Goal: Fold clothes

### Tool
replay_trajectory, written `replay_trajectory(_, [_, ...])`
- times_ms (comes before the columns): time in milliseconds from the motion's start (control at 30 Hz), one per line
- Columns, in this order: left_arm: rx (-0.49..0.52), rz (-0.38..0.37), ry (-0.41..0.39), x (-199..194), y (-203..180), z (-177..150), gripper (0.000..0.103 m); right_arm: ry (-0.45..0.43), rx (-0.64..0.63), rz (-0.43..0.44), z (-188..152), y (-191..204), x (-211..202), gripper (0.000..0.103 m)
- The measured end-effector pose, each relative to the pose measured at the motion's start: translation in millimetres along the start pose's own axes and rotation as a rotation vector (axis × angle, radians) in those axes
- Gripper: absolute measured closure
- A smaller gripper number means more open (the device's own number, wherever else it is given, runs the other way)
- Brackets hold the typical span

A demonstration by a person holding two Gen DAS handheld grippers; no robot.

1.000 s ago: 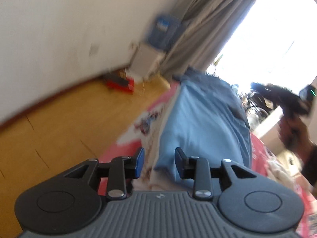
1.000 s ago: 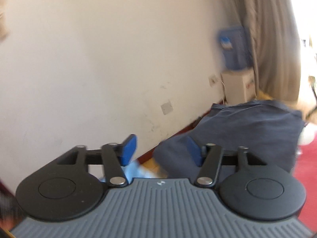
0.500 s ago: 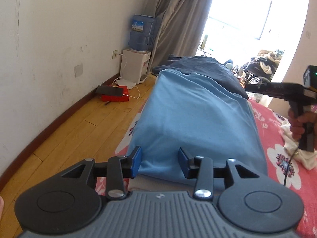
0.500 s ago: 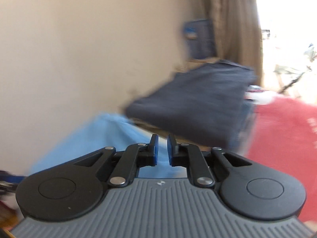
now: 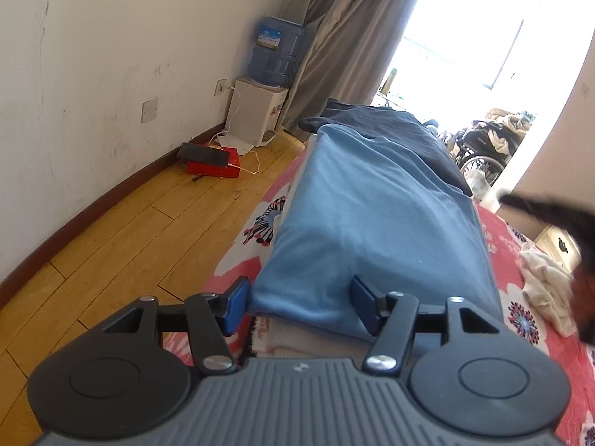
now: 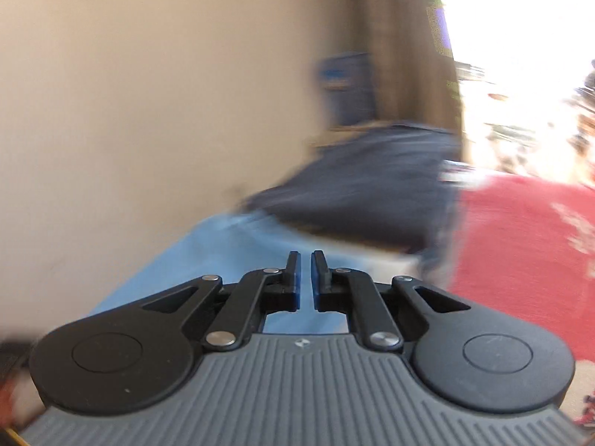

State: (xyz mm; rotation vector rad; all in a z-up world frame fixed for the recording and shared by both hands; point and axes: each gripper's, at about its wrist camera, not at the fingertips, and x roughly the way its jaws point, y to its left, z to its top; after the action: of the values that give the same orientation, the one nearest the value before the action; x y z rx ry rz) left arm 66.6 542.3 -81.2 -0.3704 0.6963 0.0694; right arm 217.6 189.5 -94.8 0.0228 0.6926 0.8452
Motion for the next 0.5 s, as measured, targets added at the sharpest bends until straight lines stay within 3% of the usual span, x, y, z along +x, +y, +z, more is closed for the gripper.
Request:
replay_trajectory(133, [-0.004, 0.036, 0.002, -3, 2, 0, 0.041, 0.084, -0.123, 0.213, -46, 45, -25, 0.098])
replay_trajectory(167, [0.007, 0.058, -0.001, -5, 1, 0, 0.041, 0.124, -0.148, 0.198, -60, 53, -25, 0.098])
replay_trajectory(233, [0.028, 0.100, -0.006, -13, 1, 0, 0.042, 0.222, -0.156, 0.048, -91, 54, -14, 0.096])
replay_trajectory(267, [0.038, 0.118, -0.009, -20, 0, -1, 0.044, 0.237, -0.102, -0.006, -100, 49, -18, 0.095])
replay_trajectory(367, [0.069, 0.162, -0.013, -45, -2, -9, 0.046, 0.238, 0.037, -0.097, -125, 42, -49, 0.095])
replay_trajectory(500, [0.070, 0.143, 0.006, -96, -25, -45, 0.044, 0.219, 0.128, -0.164, -150, 62, -98, 0.095])
